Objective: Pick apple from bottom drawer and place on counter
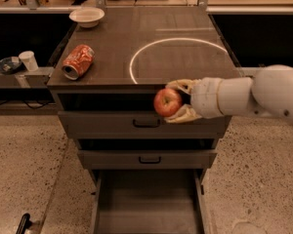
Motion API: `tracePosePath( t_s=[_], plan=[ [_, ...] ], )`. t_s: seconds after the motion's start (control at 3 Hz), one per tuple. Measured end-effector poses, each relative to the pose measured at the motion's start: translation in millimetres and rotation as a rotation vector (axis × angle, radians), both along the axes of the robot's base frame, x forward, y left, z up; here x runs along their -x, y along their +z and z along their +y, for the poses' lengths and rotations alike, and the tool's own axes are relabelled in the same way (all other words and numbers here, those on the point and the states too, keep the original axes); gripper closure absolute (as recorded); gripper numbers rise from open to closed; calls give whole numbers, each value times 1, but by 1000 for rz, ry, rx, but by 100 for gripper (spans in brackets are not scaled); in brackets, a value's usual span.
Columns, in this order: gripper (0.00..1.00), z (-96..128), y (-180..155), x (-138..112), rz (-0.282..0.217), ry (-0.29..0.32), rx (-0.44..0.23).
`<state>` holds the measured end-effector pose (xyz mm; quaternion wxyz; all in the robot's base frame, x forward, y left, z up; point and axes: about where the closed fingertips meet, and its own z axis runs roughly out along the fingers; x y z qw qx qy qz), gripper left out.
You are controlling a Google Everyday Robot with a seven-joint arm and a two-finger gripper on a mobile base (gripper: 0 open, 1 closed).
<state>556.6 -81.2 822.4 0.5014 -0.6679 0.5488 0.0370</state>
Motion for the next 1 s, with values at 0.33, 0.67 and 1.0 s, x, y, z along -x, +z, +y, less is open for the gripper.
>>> tracePosePath(
  t_s=[0.33,0.67,1.0],
  plan=[
    [100,13,52,-62,-7,-83,-15],
    [100,7,84,-101,-19,-136,-96],
    [100,8,87,-100,-26,-133,-95]
  ],
)
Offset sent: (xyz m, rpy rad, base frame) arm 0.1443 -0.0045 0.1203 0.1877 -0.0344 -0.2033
